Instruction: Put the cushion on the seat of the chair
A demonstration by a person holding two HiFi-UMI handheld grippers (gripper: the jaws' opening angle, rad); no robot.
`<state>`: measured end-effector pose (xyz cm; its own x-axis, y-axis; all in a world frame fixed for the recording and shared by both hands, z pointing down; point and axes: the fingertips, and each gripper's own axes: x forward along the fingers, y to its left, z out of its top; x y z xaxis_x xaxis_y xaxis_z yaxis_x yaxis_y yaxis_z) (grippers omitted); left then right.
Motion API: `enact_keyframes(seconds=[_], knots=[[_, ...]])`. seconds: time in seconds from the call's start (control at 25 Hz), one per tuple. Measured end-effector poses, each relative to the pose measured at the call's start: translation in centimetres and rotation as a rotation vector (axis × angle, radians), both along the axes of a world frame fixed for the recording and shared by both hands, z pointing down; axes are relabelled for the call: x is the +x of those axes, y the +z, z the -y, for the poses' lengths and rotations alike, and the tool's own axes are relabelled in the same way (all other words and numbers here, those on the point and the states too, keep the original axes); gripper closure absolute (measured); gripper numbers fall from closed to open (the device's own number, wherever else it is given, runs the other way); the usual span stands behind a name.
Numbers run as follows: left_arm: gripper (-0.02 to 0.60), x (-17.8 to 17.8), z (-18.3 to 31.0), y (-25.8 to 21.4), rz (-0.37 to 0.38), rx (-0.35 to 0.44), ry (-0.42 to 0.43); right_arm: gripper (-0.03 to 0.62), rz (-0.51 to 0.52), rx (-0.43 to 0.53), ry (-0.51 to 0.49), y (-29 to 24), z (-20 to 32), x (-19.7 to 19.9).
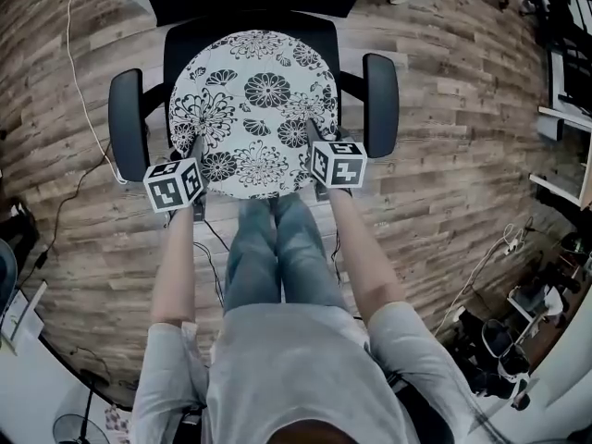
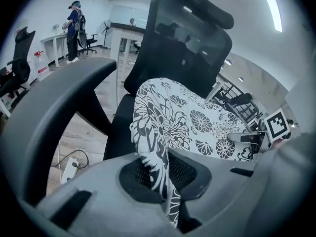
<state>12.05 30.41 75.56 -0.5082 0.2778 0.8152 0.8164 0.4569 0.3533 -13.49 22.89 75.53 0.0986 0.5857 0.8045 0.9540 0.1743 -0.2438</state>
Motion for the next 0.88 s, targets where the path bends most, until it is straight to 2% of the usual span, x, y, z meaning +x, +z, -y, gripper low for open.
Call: enact_keyframes(seconds=[0.24,0.88], knots=[[0.565,-0.6,-1.2,3.3,-0.03,0.031,0.013,0.574,-0.027,0.037,0.031,3.1,-1.5,-0.3],[0.565,-0.8,-1.8,7.8,-0.047,0.077,0.049,0.574,0.014,0.13,-0.048,8.1,-2.6,-0.5]])
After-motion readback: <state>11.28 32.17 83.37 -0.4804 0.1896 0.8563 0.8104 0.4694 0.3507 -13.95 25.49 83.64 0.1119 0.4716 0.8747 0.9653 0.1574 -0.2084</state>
